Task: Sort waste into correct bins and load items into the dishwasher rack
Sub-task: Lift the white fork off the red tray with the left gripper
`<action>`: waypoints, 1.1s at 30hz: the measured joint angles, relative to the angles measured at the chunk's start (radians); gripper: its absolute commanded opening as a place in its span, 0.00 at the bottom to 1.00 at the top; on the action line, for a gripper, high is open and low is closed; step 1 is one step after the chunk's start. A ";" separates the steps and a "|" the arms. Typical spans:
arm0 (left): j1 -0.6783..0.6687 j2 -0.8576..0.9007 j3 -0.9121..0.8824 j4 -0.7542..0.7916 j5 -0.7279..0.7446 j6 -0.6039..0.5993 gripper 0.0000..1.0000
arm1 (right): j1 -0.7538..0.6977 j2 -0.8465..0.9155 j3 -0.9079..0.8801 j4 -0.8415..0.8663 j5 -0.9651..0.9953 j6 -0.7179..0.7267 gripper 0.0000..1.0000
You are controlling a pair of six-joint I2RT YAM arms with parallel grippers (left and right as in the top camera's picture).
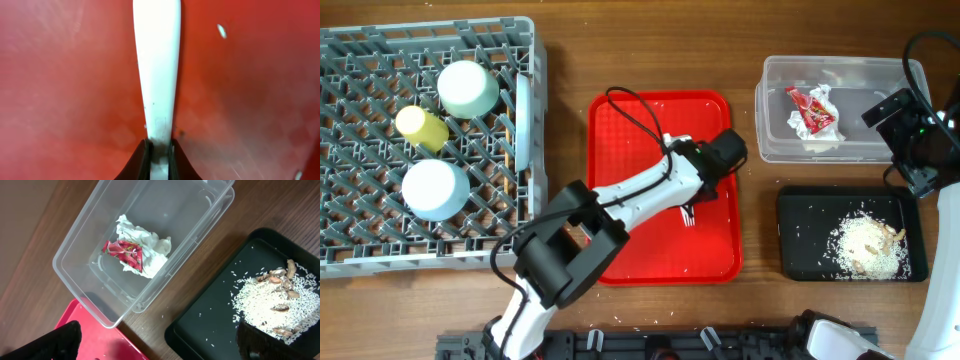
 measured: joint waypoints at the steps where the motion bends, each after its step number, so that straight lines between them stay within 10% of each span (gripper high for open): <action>1: 0.008 -0.002 0.000 -0.003 0.000 0.000 0.10 | 0.000 0.000 0.000 0.000 0.000 0.000 1.00; 20: 0.027 -0.035 -0.017 0.015 0.000 0.000 0.05 | 0.000 0.000 0.000 0.000 0.000 0.000 1.00; 24: 0.027 -0.035 -0.018 0.026 0.000 -0.001 0.47 | 0.000 0.000 0.000 0.000 0.000 0.000 1.00; 33: 0.019 -0.035 -0.020 -0.095 0.134 0.003 0.56 | 0.000 0.000 0.000 0.000 0.000 0.000 1.00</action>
